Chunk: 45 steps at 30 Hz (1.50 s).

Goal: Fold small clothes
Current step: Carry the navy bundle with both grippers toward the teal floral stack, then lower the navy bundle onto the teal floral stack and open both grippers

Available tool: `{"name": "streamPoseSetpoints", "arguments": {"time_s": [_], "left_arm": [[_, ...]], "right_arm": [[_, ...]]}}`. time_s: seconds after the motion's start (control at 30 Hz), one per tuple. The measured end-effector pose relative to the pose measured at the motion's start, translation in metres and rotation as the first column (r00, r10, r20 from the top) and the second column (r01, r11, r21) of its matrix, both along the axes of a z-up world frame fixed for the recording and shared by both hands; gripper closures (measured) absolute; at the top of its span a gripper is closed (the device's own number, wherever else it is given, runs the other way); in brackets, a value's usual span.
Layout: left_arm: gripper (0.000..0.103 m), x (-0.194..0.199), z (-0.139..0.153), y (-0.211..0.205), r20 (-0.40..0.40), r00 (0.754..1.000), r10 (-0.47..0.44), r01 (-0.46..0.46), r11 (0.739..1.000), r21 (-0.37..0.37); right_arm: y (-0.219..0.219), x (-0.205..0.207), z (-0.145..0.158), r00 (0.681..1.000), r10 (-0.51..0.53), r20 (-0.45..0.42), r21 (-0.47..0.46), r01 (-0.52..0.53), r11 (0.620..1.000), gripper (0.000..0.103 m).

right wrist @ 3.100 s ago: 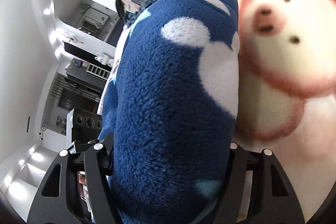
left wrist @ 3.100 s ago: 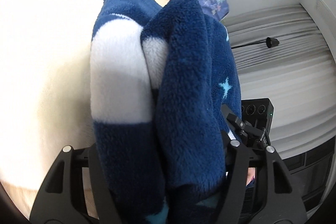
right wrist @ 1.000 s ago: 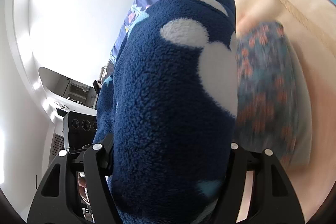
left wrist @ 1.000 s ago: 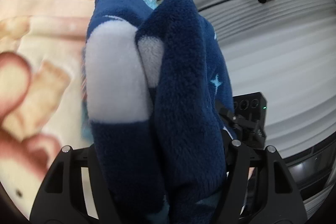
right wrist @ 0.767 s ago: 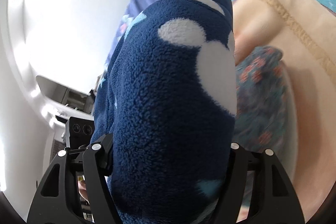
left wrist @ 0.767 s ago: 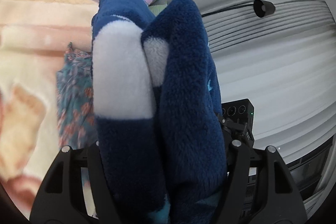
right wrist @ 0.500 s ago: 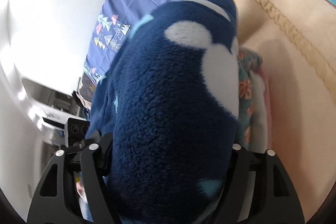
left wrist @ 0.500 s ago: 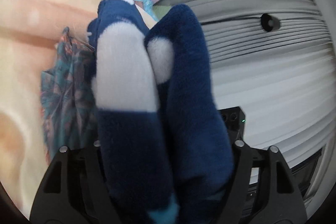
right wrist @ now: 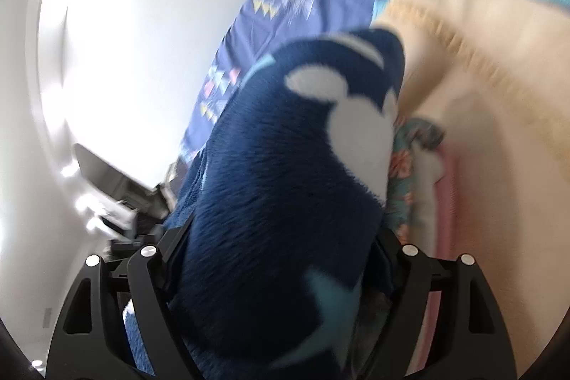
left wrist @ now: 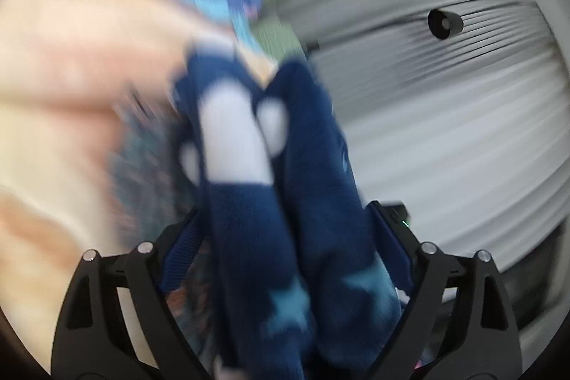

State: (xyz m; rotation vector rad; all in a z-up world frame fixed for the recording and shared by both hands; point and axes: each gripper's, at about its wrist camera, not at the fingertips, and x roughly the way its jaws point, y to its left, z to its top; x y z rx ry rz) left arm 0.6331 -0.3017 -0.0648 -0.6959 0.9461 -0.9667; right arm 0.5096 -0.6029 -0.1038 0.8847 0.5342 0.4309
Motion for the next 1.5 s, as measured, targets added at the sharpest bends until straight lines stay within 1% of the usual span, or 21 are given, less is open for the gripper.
{"name": "streamPoseSetpoints", "arguments": {"time_s": [0.07, 0.1, 0.2, 0.23, 0.3, 0.33, 0.37, 0.4, 0.5, 0.53, 0.63, 0.67, 0.73, 0.83, 0.93, 1.0, 1.13, 1.27, 1.37, 1.47, 1.5], "left_arm": [[0.012, -0.022, 0.036, 0.021, 0.117, 0.986, 0.122, -0.127, 0.991, 0.039], [0.013, -0.037, 0.054, 0.026, 0.185, 0.971, 0.154, -0.164, 0.986, 0.040], [0.014, -0.078, 0.095, 0.021, 0.363, 0.915, 0.174, -0.212, 0.975, 0.067], [0.015, -0.086, 0.106, 0.010, 0.398, 0.899, 0.180, -0.227, 0.971, 0.072], [0.021, -0.101, 0.118, 0.001, 0.456, 0.871, 0.184, -0.246, 0.966, 0.080], [0.028, -0.105, 0.122, -0.009, 0.479, 0.859, 0.181, -0.248, 0.965, 0.081], [0.031, -0.109, 0.124, -0.017, 0.498, 0.850, 0.173, -0.244, 0.966, 0.081], [0.039, -0.110, 0.125, -0.021, 0.510, 0.845, 0.160, -0.237, 0.968, 0.089], [0.073, -0.107, 0.112, -0.050, 0.507, 0.859, 0.069, -0.169, 0.973, 0.155], [0.074, -0.102, 0.107, -0.053, 0.506, 0.861, 0.055, -0.159, 0.974, 0.164], [0.074, -0.094, 0.092, -0.070, 0.528, 0.849, 0.027, -0.181, 0.953, 0.242], [0.074, -0.089, 0.085, -0.072, 0.519, 0.855, 0.016, -0.180, 0.947, 0.267], [0.072, -0.079, 0.068, -0.075, 0.474, 0.880, 0.019, -0.182, 0.937, 0.299], [0.072, -0.062, 0.041, -0.075, 0.448, 0.894, -0.017, -0.155, 0.926, 0.344], [0.073, -0.048, 0.014, -0.066, 0.427, 0.904, -0.010, -0.112, 0.959, 0.261], [0.073, -0.045, 0.005, -0.064, 0.413, 0.911, 0.002, -0.120, 0.958, 0.260], [0.073, -0.055, -0.005, -0.077, 0.465, 0.885, 0.006, -0.174, 0.931, 0.321], [0.073, -0.060, -0.002, -0.082, 0.484, 0.874, -0.027, -0.162, 0.925, 0.345], [0.073, -0.071, 0.009, -0.081, 0.527, 0.850, -0.032, -0.193, 0.910, 0.366], [0.073, -0.099, 0.025, -0.069, 0.566, 0.824, 0.017, -0.268, 0.892, 0.365], [0.068, -0.110, 0.030, -0.062, 0.576, 0.817, 0.039, -0.295, 0.886, 0.357]], "right_arm": [[0.004, -0.010, 0.010, 0.999, -0.048, -0.004, -0.052, 0.048, 0.998, 0.023], [0.008, -0.017, 0.018, 0.997, -0.083, -0.008, -0.121, 0.081, 0.989, 0.023], [0.014, -0.024, 0.037, 0.986, -0.167, -0.023, -0.307, 0.152, 0.939, 0.023], [0.012, -0.034, 0.041, 0.979, -0.206, -0.007, -0.336, 0.192, 0.922, 0.023], [0.004, -0.062, 0.056, 0.950, -0.300, 0.081, -0.315, 0.310, 0.897, 0.024], [0.001, -0.070, 0.062, 0.941, -0.309, 0.137, -0.272, 0.336, 0.902, 0.029], [0.002, -0.079, 0.070, 0.937, -0.291, 0.195, -0.223, 0.331, 0.917, 0.049], [0.005, -0.084, 0.077, 0.935, -0.269, 0.232, -0.204, 0.317, 0.926, 0.065], [0.029, -0.096, 0.091, 0.908, -0.232, 0.348, -0.212, 0.317, 0.924, 0.076], [0.036, -0.096, 0.092, 0.903, -0.228, 0.365, -0.222, 0.323, 0.920, 0.076], [0.068, -0.093, 0.088, 0.913, -0.202, 0.355, -0.323, 0.322, 0.890, 0.076], [0.077, -0.079, 0.085, 0.922, -0.210, 0.326, -0.367, 0.328, 0.870, 0.076], [0.093, -0.052, 0.055, 0.939, -0.274, 0.208, -0.502, 0.343, 0.794, 0.076], [0.097, -0.037, 0.028, 0.942, -0.279, 0.185, -0.559, 0.335, 0.758, 0.079], [0.099, -0.033, 0.018, 0.936, -0.288, 0.200, -0.593, 0.350, 0.725, 0.080], [0.104, -0.034, 0.008, 0.932, -0.293, 0.215, -0.618, 0.362, 0.698, 0.080], [0.106, -0.034, -0.005, 0.924, -0.310, 0.224, -0.661, 0.377, 0.648, 0.081], [0.103, -0.040, -0.008, 0.917, -0.323, 0.233, -0.660, 0.393, 0.640, 0.081], [0.110, -0.046, 0.002, 0.911, -0.351, 0.218, -0.673, 0.400, 0.622, 0.081], [0.122, -0.062, 0.012, 0.898, -0.372, 0.235, -0.664, 0.428, 0.613, 0.079], [0.126, -0.071, 0.017, 0.886, -0.391, 0.249, -0.656, 0.451, 0.605, 0.075]]}}
